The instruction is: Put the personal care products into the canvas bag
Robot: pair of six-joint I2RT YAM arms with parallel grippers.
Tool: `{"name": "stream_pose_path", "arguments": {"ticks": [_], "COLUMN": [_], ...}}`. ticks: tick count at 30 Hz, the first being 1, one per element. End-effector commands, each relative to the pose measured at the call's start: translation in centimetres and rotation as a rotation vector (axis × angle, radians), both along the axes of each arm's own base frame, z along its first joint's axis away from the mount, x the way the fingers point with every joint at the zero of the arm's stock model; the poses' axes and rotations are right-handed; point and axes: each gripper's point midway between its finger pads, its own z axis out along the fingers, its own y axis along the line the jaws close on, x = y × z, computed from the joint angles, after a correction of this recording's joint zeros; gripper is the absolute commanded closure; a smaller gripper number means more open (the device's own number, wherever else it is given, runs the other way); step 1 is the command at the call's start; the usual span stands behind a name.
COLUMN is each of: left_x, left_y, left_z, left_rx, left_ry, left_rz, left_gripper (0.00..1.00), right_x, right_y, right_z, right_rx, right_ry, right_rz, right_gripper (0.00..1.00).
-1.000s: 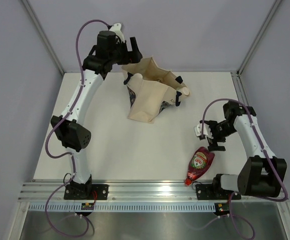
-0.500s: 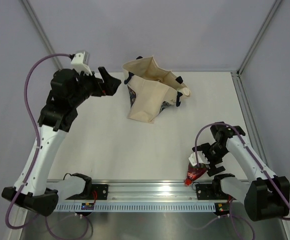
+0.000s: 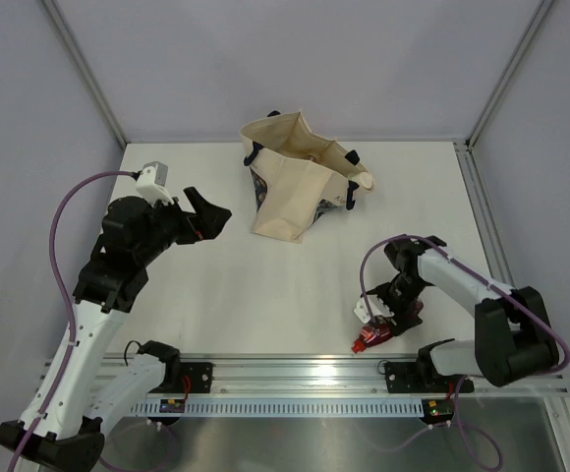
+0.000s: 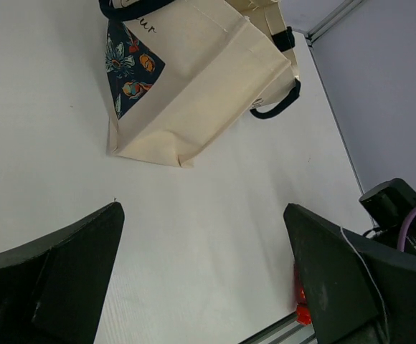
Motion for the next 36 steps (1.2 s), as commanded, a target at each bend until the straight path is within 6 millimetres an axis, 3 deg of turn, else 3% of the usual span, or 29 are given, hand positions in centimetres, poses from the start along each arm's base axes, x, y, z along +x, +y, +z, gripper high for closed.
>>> {"name": "stream_pose_path", "arguments": {"ticks": [1,3,4,6,7,11,12,18,25,26,27,29,34,36], "left_x": [0.1,0.2,0.2,0.3,0.4,0.8,0.8,1.0,1.1,1.1,1.0,0.9,0.4,0.4], "left_y": [0.3,0.2,0.1,-0.1,-0.2,-0.5,-0.6,-1.1,-1.5,-1.6,-1.6,-1.6,-1.4,-1.3], "left_z": [1.2,1.1,1.0,0.9,0.8,0.6,0.4,-0.7,-2.2,-2.6,-2.7,-3.2,-3.5,-3.8], "left_rx": [-0.038,-0.043,-0.046,-0.052,-0.055,-0.055,-0.055,-0.064,-0.071,-0.072,-0.073,-0.072,-0.068,-0.066], "left_ry": [-0.038,-0.036,-0.034,-0.033,-0.030,-0.023,-0.021,-0.003,0.020,0.027,0.031,0.040,0.039,0.042], "left_rz": [0.029,0.026,0.025,0.019,0.018,0.005,-0.001,-0.022,-0.035,-0.039,-0.042,-0.046,-0.042,-0.039], "left_gripper": [0.01,0.01,0.01,0.01,0.01,0.01,0.01,0.01,0.01,0.01,0.01,0.01,0.01,0.01], "right_x": [5.3,6.9,8.5,9.2,11.0,11.9,11.9,12.2,8.7,8.0,8.0,8.0,9.0,9.3], "right_y": [2.3,3.1,3.9,4.8,5.8,7.7,8.1,7.8,8.6,9.2,9.2,9.6,9.4,9.5], "right_z": [-0.3,-1.1,-0.5,-0.8,0.3,1.3,1.3,1.2,0.2,0.0,-0.2,-0.7,-2.2,-2.2], "right_rx": [0.009,-0.029,-0.018,-0.039,-0.016,-0.035,-0.033,-0.044,-0.081,-0.091,-0.104,-0.113,-0.178,-0.177], "right_ry": [-0.075,-0.033,-0.044,0.045,0.041,0.204,0.226,0.198,0.115,0.109,0.085,0.071,-0.020,-0.035], "right_rz": [-0.093,-0.239,-0.295,-0.446,-0.509,-0.742,-0.761,-0.839,-0.758,-0.738,-0.739,-0.761,-0.810,-0.824], "right_gripper": [0.29,0.41,0.46,0.60,0.64,0.99,1.00,0.98,0.73,0.60,0.53,0.45,0.43,0.52]}}
